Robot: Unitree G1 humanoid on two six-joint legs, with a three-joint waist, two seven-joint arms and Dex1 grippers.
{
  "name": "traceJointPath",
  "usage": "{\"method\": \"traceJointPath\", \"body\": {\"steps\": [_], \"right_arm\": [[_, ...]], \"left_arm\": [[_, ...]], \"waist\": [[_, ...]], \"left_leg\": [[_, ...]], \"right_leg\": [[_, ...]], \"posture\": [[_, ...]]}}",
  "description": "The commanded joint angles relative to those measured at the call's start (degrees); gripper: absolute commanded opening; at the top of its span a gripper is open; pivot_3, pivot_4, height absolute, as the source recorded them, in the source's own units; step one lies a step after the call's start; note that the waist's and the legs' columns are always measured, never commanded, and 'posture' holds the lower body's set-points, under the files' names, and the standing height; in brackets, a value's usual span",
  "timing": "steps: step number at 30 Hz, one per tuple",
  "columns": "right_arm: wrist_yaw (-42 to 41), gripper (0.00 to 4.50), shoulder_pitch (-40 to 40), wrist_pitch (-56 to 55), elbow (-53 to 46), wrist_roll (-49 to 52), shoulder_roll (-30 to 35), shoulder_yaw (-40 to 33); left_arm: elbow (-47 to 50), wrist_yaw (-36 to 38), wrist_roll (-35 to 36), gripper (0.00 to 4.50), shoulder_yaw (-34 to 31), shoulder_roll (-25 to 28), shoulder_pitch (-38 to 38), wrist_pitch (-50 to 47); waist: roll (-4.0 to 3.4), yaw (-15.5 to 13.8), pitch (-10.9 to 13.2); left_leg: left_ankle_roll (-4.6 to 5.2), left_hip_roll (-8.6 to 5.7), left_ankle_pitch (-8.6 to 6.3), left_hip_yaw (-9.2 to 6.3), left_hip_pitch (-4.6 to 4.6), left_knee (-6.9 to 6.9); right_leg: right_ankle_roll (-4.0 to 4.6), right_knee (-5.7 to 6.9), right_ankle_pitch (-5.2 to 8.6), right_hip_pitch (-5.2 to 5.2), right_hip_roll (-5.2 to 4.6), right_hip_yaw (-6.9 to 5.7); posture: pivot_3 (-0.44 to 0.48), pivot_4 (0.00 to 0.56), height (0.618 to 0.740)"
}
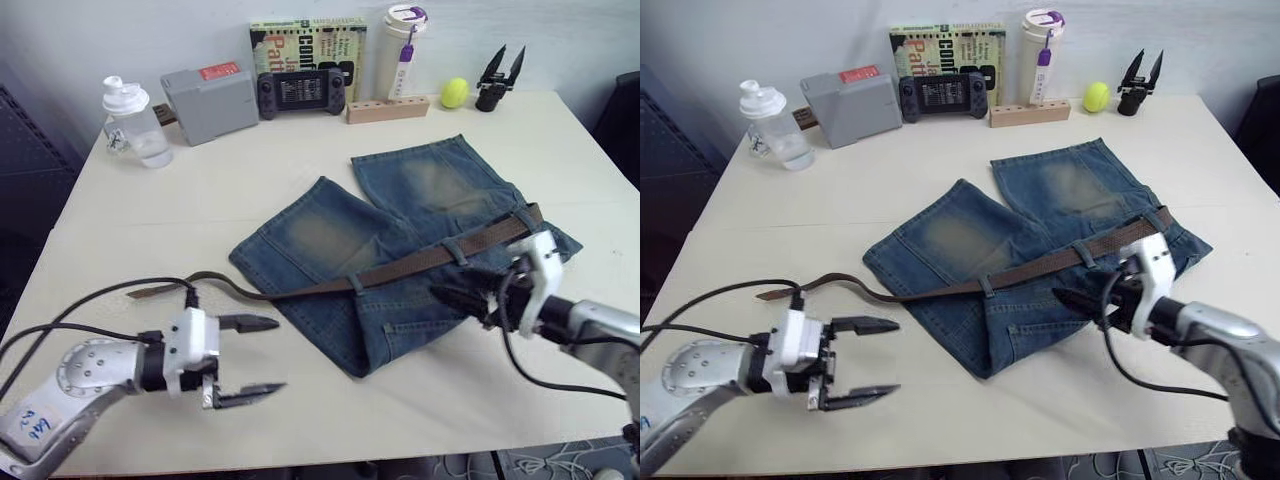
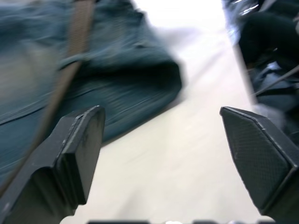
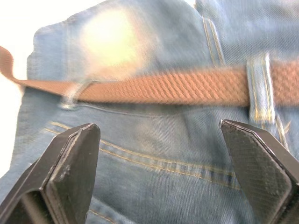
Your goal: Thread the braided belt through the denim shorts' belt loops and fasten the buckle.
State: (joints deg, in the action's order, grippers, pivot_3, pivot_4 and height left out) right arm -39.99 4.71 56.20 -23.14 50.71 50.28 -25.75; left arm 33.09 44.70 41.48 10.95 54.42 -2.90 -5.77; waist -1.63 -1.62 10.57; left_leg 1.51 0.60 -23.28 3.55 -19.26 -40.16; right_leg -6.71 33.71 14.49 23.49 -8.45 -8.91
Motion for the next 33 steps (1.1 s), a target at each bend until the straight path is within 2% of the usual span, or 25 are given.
{"method": "traceJointPath", "body": {"steps": [1, 2, 6, 12, 18, 22, 23, 26, 27, 29, 32, 33], "right_arm": [[-9.24, 4.47, -2.27, -7.49, 2.91, -4.46, 5.45, -3.01], [-11.06, 4.47, -2.8, -9.72, 4.24, -6.47, 6.95, -2.7], [-16.85, 4.47, -6.34, -31.94, 14.92, -25.5, 15.77, 2.5], [-18.23, 4.47, -2.13, -60.25, 33.69, -44.7, 22.87, 11.58], [-10.26, 4.47, 6.73, -76.55, 48.6, -60.96, 21.5, 23.48], [-3.48, 4.47, 13.73, -83.3, 56.41, -67.58, 18.11, 28.59], [-2.64, 4.5, 14.84, -84.91, 57.8, -68.35, 17.15, 29.51], [-1.39, 3.67, 16.72, -88.72, 61.25, -71.14, 16.08, 32.12], [-1.8, 3.2, 17.13, -89.37, 62.1, -71.34, 15.82, 32.68], [-2.28, 1.97, 18.13, -90.09, 63.14, -71.2, 14.44, 33.42], [-3.8, 0.92, 18.94, -89.19, 61.91, -69.49, 12.12, 33.8], [-4.93, 0.56, 18.7, -88.39, 60.63, -68.05, 11.45, 33.49]], "left_arm": [[-0.02, -0.44, -5.08, 4.3, 6.01, -6.92, 6.58, -3.39], [-1.08, -0.65, -6.61, 4.3, 7.35, -9.13, 8.45, -4.2], [-6.8, 1.32, -14.37, 4.3, 12.06, -16.66, 14.52, -3.42], [-15.35, 4.56, -22.07, 4.3, 16.63, -25.26, 21.23, -2.05], [-23.2, 5.72, -29.05, 4.3, 20.37, -31.97, 26.61, -1.57], [-26.75, 5.79, -34.54, 4.3, 21.78, -32.96, 27.61, 0.35], [-27.16, 5.81, -35.37, 4.04, 21.66, -32.92, 27.48, 0.83], [-27.86, 6.01, -37.03, 3.04, 20.55, -32.32, 27.16, 2.14], [-28.23, 5.89, -37.87, 2.62, 20.24, -31.91, 27.18, 2.77], [-29.62, 5.39, -39.16, 1.51, 19.26, -31.24, 27.34, 3.64], [-31.53, 4.99, -38.97, 0.59, 16.03, -29.41, 26.84, 4.76], [-32.35, 4.71, -39.02, 0.56, 14.6, -28.43, 26.56, 5.64]], "waist": [[0.31, -0.13, -0.01], [0.24, -0.38, 0.01], [0.41, -0.09, 0.04], [0.42, 0.32, 0.06], [0.43, 0.23, 0.06], [0.49, 0.39, 0.05], [0.57, 0.6, 0.01], [0.77, 1.0, -0.03], [0.86, 1.11, -0.07], [0.96, 1.41, -0.12], [1.02, 1.88, -0.12], [1.06, 1.99, -0.14]], "left_leg": [[0.0, -0.01, 0.0, 0.03, 0.0, 0.0], [-0.03, -0.03, 0.01, 0.1, 0.02, -0.02], [0.03, -0.39, 0.07, 0.25, 0.05, -0.02], [0.0, -0.37, 0.12, 0.42, 0.01, 0.03], [-0.01, -0.35, 0.17, 0.39, -0.02, 0.02], [0.0, -0.33, 0.18, 0.34, -0.06, -0.04], [0.0, -0.31, 0.18, 0.34, -0.02, -0.04], [-0.01, 0.04, 0.18, 0.32, 0.03, -0.04], [-0.01, 0.06, 0.18, 0.33, 0.04, -0.04], [-0.01, 0.08, 0.18, 0.27, 0.1, -0.05], [-0.01, 0.1, 0.18, 0.24, 0.11, -0.04], [-0.01, 0.12, 0.18, 0.2, 0.17, 0.0]], "right_leg": [[0.0, 0.0, 0.0, -0.01, 0.0, 0.0], [0.02, -0.04, -0.02, -0.1, 0.12, -0.05], [-0.09, -0.1, -0.11, -0.15, 0.03, 0.04], [-0.12, -0.18, -0.12, -0.12, 0.04, -0.04], [-0.12, -0.19, -0.12, -0.13, 0.03, -0.08], [-0.13, -0.19, -0.12, -0.16, 0.02, -0.13], [-0.14, -0.18, -0.13, -0.19, 0.02, -0.12], [-0.14, -0.2, -0.13, -0.25, 0.05, -0.13], [-0.14, -0.2, -0.13, -0.27, 0.05, -0.14], [-0.14, -0.25, -0.13, -0.42, 0.05, -0.18], [-0.14, -0.31, -0.13, -0.66, 0.05, -0.22], [-0.14, -0.33, -0.13, -0.77, 0.06, -0.21]], "posture": [[0.0, 0.15, 0.726], [0.0, 0.15, 0.726], [0.0, 0.15, 0.726], [0.0, 0.15, 0.726], [0.0, 0.15, 0.726], [0.0, 0.15, 0.726], [0.0, 0.15, 0.726], [0.0, 0.15, 0.726], [0.0, 0.15, 0.726], [0.0, 0.15, 0.726], [0.0, 0.15, 0.726], [0.0, 0.15, 0.726]]}}
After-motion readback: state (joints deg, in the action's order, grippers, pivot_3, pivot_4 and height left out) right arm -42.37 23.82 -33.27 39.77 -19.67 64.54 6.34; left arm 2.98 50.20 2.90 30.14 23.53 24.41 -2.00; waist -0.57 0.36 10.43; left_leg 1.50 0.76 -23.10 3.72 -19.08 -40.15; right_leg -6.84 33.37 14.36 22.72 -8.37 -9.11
